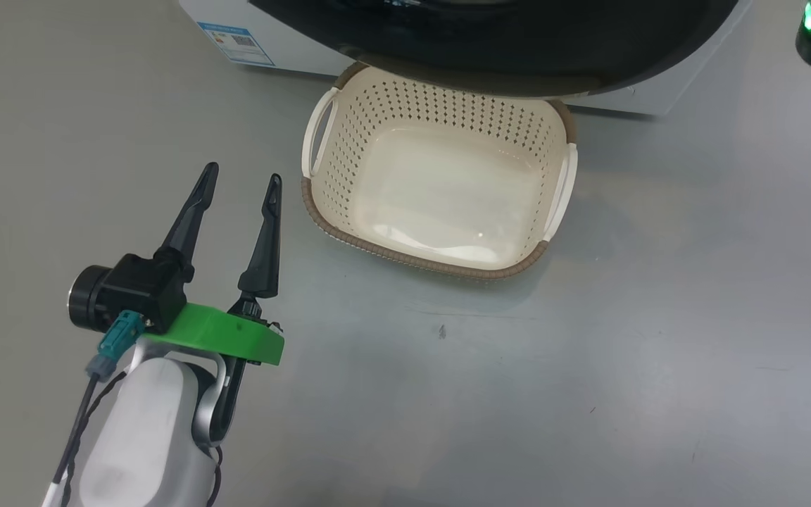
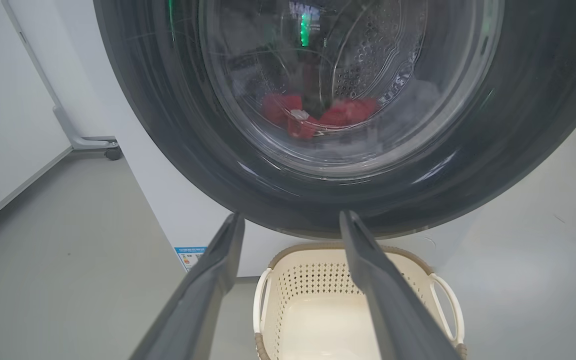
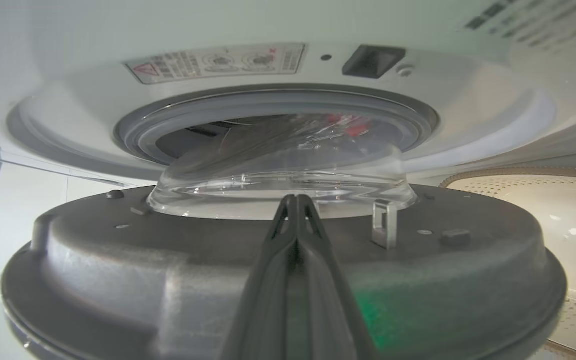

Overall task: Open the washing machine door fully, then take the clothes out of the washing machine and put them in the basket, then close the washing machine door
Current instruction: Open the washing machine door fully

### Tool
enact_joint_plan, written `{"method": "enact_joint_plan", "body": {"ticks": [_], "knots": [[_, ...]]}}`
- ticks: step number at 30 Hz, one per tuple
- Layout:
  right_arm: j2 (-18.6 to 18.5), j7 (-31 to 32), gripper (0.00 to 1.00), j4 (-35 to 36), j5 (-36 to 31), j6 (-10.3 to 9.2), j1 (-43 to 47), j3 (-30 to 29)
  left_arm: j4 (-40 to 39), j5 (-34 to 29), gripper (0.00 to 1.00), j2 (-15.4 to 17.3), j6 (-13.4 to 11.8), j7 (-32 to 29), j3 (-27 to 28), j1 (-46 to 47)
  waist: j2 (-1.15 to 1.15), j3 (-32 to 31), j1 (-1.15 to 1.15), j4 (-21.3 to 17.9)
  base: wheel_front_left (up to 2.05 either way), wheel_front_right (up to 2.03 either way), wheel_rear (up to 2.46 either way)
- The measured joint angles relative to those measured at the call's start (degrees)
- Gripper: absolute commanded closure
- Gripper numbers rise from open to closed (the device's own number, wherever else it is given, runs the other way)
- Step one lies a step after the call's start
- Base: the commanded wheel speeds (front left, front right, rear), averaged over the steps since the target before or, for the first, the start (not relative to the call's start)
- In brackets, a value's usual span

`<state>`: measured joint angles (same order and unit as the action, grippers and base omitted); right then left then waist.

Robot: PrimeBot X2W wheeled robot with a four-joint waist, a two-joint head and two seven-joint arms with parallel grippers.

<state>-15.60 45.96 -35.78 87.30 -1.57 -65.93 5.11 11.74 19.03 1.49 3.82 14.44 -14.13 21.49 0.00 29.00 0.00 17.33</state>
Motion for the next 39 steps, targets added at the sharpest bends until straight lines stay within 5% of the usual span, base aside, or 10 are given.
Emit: {"method": "enact_joint_plan", "body": {"ticks": [18,39], "knots": [[3.4,7.4,1.00,1.0,3.2,4.54,9.0,3.0,1.6,-1.2,0.00,0.0,0.0,0.0,0.9,-2.2,0.00,-5.7,0.00,-2.0,0.00,0.00,0.00],[8.7,13.8,1.00,4.0,6.2,6.78,21.2,7.5,3.4,-2.6,0.00,0.1,-0.1,0.0,1.7,-8.8,0.00,-15.7,-0.01,-2.5,0.00,0.00,0.00]]}}
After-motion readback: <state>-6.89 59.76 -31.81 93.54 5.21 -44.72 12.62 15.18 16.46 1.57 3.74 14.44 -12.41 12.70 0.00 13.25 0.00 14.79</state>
